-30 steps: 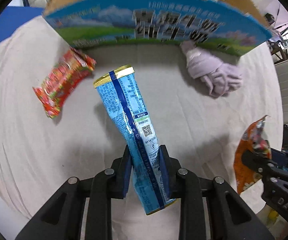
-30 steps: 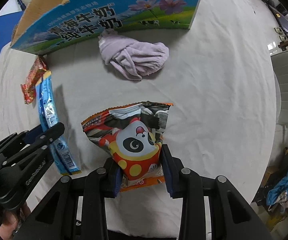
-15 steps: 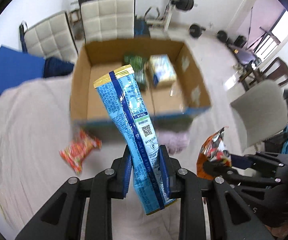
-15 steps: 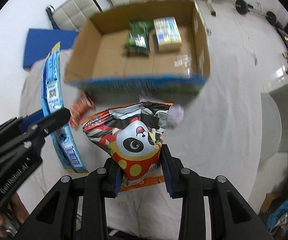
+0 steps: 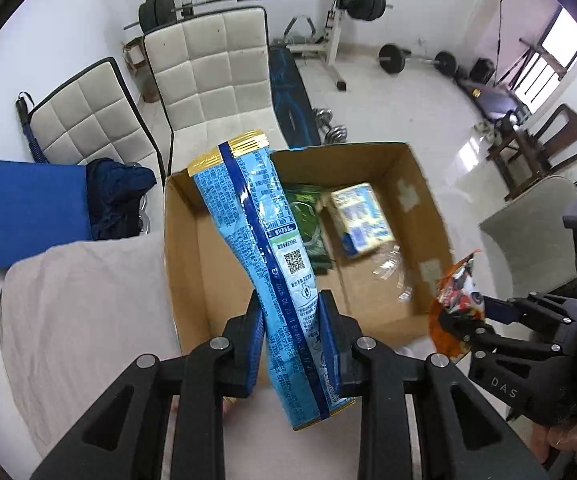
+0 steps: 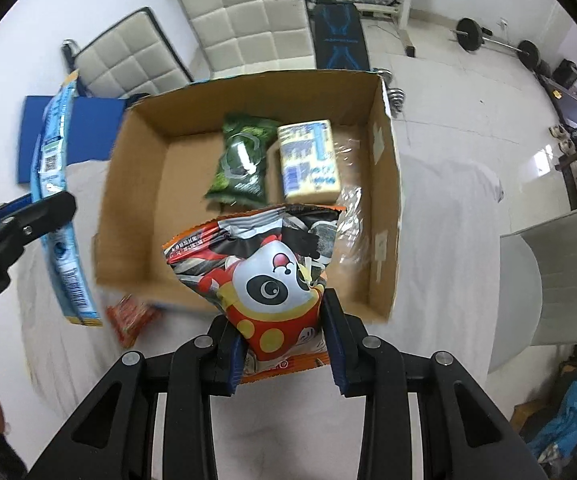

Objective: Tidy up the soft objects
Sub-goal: 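Lift both packs over the box and open both tools to drop them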

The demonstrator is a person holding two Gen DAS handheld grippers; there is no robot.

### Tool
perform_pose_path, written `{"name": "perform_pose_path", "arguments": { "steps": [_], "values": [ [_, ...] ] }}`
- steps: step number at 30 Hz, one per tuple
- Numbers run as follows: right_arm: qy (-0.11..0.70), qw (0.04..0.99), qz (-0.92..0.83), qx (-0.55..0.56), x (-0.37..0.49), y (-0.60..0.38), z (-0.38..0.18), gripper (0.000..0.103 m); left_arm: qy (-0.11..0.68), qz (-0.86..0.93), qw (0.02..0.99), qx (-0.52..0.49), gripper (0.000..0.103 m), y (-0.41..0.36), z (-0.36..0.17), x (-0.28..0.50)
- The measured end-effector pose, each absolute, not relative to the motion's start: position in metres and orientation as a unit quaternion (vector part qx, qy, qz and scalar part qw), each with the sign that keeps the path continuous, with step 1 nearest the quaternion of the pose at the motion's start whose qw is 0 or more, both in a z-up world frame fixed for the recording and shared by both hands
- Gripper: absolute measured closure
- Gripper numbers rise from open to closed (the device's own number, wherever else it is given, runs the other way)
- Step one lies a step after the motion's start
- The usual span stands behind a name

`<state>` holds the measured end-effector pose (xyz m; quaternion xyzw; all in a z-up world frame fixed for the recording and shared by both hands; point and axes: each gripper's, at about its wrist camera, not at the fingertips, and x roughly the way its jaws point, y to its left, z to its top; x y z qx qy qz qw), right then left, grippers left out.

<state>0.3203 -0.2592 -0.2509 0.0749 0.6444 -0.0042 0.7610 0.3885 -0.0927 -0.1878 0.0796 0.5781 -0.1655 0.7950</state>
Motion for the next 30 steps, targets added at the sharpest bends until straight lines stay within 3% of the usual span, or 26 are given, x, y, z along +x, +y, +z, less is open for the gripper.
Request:
{"name": "perform_pose_path", "arguments": {
  "steps": [16,26,30],
  "values": [
    [0.730,0.681,-0.046,0.042,0.382,-0.263,-0.382,0.067,0.687,-0.124,0.709,0.096,0.079,-0.094,-0.334,0.499],
    [0.752,0.657,-0.047,0.020,0.393,-0.251,-0.407,0.064,0.710,-0.100,0.692,0.088,0.076,-0.090,-0.354,0.515],
    [0.748,0.662,-0.046,0.029,0.390,-0.248,-0.402,0.042,0.709,-0.106,0.693,0.076,0.075,-0.088,-0.342,0.510]
  ]
}}
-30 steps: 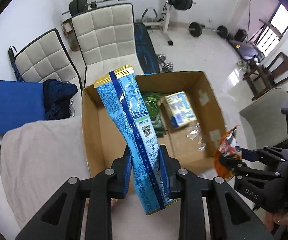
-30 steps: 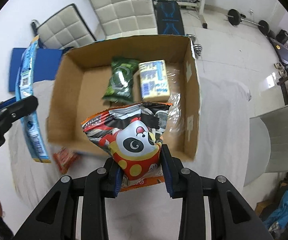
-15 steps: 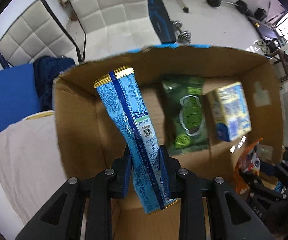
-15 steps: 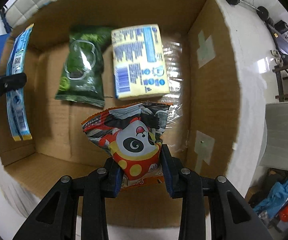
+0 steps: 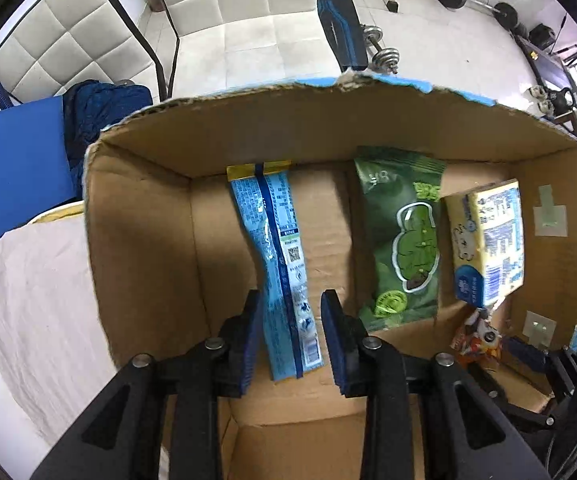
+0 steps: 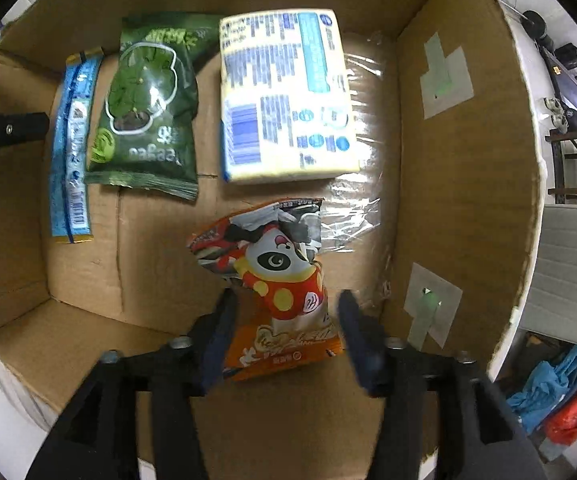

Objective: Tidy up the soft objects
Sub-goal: 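Lift both packs over the box and open both tools to drop them, then withdraw both tools from the box toward the candy bag and cloth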

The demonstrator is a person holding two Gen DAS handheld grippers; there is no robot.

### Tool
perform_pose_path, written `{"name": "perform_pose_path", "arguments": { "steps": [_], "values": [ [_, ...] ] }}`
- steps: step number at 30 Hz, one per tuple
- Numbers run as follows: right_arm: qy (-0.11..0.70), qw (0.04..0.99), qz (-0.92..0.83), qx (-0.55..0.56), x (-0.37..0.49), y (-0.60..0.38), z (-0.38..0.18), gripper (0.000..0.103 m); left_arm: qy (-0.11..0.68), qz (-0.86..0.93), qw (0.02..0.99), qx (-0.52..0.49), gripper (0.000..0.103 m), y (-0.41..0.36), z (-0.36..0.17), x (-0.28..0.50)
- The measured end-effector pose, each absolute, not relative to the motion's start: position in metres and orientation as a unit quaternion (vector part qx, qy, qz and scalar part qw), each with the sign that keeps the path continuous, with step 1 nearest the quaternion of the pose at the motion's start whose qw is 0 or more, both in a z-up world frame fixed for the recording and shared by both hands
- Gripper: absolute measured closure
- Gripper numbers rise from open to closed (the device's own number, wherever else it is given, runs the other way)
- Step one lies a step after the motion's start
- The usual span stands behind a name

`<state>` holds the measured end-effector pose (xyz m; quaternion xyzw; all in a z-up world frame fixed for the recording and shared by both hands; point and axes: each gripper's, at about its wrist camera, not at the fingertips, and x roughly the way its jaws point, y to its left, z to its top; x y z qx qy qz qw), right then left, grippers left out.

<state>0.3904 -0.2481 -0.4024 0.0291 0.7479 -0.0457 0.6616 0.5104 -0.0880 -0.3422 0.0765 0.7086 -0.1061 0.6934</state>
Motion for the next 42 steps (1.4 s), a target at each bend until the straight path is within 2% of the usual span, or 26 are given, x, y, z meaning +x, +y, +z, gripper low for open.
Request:
{"name": "perform_pose_path", "arguments": {
  "steps": [4,5,6,7,10,13,14,15,17,22,23,26,29,31,33,40,42],
  "values": [
    [0.739,0.671,-0.046,0.040,0.389,-0.247,-0.383,0.041,0.694,-0.113,0.708,0.066,0.074,-0.085,-0.321,0.497],
    [0.736,0.674,-0.046,0.043,0.389,-0.247,-0.378,0.041,0.690,-0.114,0.712,0.064,0.072,-0.085,-0.315,0.493],
    [0.733,0.677,-0.045,0.046,0.389,-0.247,-0.372,0.040,0.684,-0.115,0.718,0.058,0.066,-0.082,-0.308,0.486],
    [0.727,0.683,-0.044,0.049,0.387,-0.245,-0.365,0.037,0.679,-0.115,0.723,0.053,0.063,-0.081,-0.303,0.482],
    [0.714,0.697,-0.041,0.053,0.381,-0.240,-0.347,0.031,0.664,-0.113,0.739,0.029,0.062,-0.073,-0.287,0.461],
    [0.704,0.707,-0.036,0.056,0.375,-0.238,-0.335,0.030,0.650,-0.111,0.751,0.020,0.061,-0.069,-0.274,0.442],
    [0.700,0.711,-0.035,0.056,0.372,-0.235,-0.329,0.030,0.646,-0.109,0.755,0.019,0.058,-0.066,-0.271,0.439],
    [0.697,0.714,-0.034,0.054,0.366,-0.236,-0.324,0.030,0.640,-0.108,0.761,0.018,0.047,-0.065,-0.266,0.433],
    [0.688,0.723,-0.033,0.052,0.359,-0.232,-0.315,0.030,0.630,-0.110,0.768,0.015,0.034,-0.063,-0.256,0.423],
    [0.670,0.739,-0.025,0.063,0.338,-0.233,-0.289,0.030,0.606,-0.108,0.788,0.013,0.032,-0.058,-0.229,0.402],
    [0.667,0.742,-0.024,0.065,0.334,-0.233,-0.284,0.030,0.601,-0.108,0.792,0.012,0.029,-0.057,-0.224,0.399],
    [0.656,0.752,-0.022,0.066,0.323,-0.231,-0.266,0.030,0.587,-0.108,0.802,0.010,0.006,-0.055,-0.208,0.386],
    [0.641,0.764,-0.022,0.061,0.312,-0.229,-0.248,0.029,0.575,-0.105,0.811,0.012,0.005,-0.054,-0.195,0.373],
    [0.629,0.775,-0.024,0.059,0.303,-0.228,-0.237,0.007,0.564,-0.102,0.819,0.015,0.005,-0.053,-0.187,0.363],
    [0.616,0.785,-0.026,0.061,0.295,-0.229,-0.228,0.000,0.554,-0.100,0.826,0.018,0.005,-0.052,-0.179,0.353],
    [0.582,0.810,-0.036,0.062,0.264,-0.229,-0.199,0.000,0.520,-0.091,0.849,0.024,0.004,-0.047,-0.155,0.323],
    [0.574,0.815,-0.037,0.065,0.258,-0.229,-0.194,0.000,0.513,-0.092,0.853,0.021,0.001,-0.046,-0.150,0.318]
  ]
}}
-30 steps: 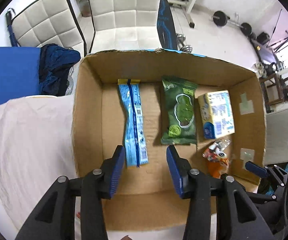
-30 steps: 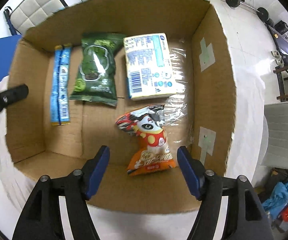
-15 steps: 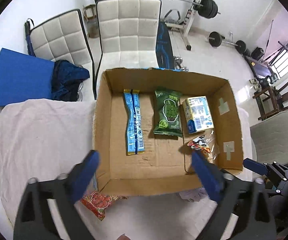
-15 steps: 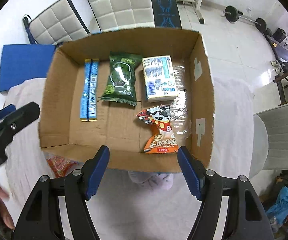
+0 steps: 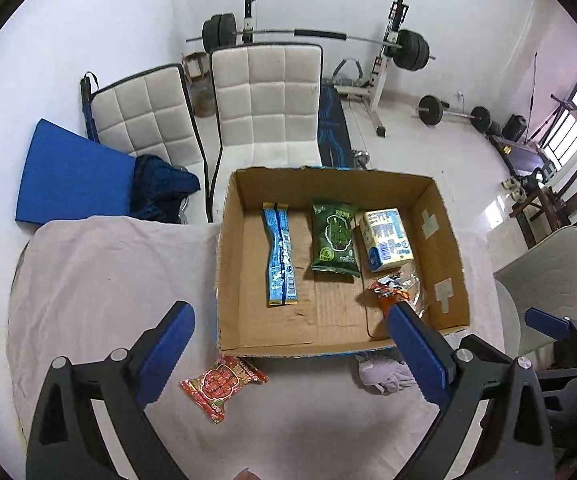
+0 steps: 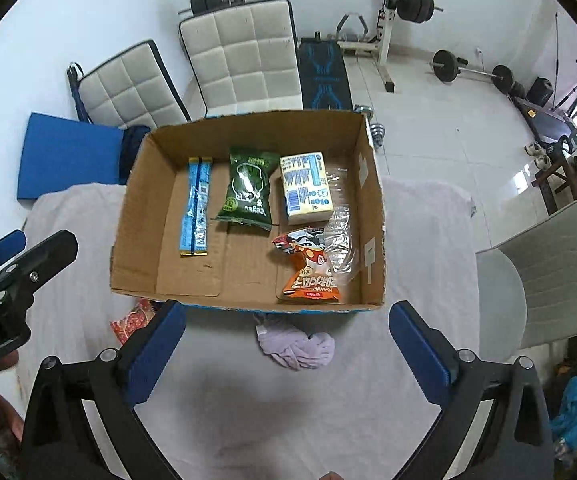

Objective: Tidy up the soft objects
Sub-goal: 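Withdraw both tools from the box toward the candy bag and cloth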

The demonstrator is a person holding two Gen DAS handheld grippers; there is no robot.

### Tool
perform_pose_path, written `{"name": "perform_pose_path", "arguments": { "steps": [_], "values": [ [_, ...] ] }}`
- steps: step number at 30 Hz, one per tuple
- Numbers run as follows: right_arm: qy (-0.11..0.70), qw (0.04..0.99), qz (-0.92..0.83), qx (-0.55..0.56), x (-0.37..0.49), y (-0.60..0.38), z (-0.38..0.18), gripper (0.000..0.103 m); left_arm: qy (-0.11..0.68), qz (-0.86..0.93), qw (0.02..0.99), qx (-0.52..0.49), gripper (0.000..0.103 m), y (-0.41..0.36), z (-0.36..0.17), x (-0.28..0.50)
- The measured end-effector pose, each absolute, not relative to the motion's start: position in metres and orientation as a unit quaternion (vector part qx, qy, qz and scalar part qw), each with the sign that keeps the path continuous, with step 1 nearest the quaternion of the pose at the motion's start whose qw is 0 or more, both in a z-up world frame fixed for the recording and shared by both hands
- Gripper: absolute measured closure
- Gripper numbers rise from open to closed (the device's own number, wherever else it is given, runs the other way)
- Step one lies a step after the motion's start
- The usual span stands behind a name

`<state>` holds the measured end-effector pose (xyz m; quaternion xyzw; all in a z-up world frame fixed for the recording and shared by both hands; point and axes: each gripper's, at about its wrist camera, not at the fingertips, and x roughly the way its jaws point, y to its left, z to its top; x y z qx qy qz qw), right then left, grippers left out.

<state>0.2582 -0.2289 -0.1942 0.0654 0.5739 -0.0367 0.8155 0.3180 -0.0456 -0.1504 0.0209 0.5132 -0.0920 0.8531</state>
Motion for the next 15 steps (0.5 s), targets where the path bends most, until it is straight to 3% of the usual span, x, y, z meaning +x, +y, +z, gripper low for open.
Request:
{"name": "perform_pose_path", "arguments": {
  "steps": [10,15],
  "values": [
    [0.564,0.820,-0.031,0.092,0.240,-0.229,-0.185,0.000,0.493,-0.082,0.866,0.018,0.001,-0.034,-0.141,0.295],
    [0.594,0.797,-0.038,0.106,0.239,-0.240,-0.220,0.000,0.521,-0.056,0.852,0.007,0.001,-0.010,-0.168,0.297]
  ]
}}
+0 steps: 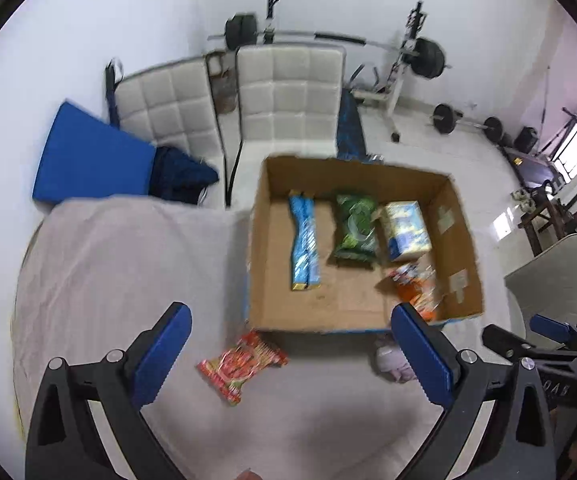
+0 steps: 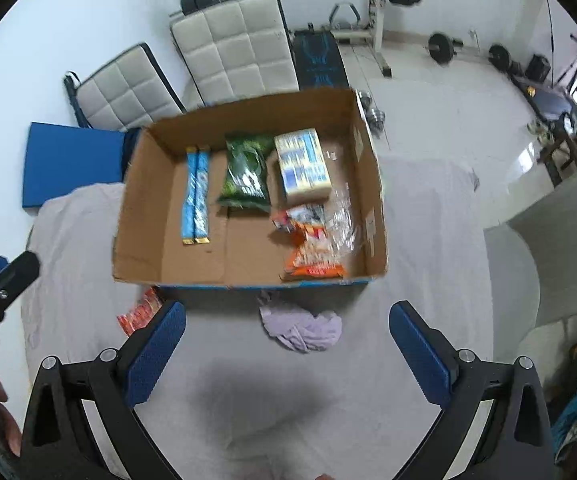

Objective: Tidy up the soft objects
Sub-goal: 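Withdraw both tools from the box toward the candy bag and cloth, then grasp the red-orange candy bag with the left tool while the right tool grasps the lilac cloth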

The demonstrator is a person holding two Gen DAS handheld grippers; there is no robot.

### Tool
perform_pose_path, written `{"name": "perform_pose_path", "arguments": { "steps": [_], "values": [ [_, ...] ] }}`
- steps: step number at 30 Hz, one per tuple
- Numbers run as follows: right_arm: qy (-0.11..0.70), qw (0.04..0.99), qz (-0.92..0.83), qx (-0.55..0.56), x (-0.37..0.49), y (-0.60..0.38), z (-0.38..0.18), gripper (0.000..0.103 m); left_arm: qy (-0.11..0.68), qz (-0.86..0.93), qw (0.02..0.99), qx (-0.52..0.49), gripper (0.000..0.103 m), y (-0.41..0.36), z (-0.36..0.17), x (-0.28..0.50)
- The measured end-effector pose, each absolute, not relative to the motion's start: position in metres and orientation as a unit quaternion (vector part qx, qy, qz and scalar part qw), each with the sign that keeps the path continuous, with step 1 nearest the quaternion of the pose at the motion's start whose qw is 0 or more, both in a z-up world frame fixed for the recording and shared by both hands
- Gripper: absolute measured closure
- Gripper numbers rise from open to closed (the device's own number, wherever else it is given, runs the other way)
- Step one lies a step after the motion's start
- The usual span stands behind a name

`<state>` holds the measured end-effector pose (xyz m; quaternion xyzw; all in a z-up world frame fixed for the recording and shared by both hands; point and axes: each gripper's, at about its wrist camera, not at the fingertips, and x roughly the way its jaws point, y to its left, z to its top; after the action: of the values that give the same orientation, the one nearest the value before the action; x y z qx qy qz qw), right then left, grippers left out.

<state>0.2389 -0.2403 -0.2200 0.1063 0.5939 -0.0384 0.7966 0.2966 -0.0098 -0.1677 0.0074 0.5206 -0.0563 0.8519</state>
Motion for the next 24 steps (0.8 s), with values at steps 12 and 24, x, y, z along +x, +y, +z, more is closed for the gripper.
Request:
{"name": "perform_pose_path", "arguments": {
  "steps": [12,24],
  "values": [
    [0.706,0.707,-0.006,0.041,0.248,-0.224,-0.365,0.000,0.647,-0.012,0.762,0.029,0.001,0.034,-0.308,0.305],
    [0.742,0.669,0.014,-0.049,0.263,-0.196,-0.438,0.027,0.717,-0.069,0.681,0.131,0.001,0.020,-0.417,0.320]
  ]
}}
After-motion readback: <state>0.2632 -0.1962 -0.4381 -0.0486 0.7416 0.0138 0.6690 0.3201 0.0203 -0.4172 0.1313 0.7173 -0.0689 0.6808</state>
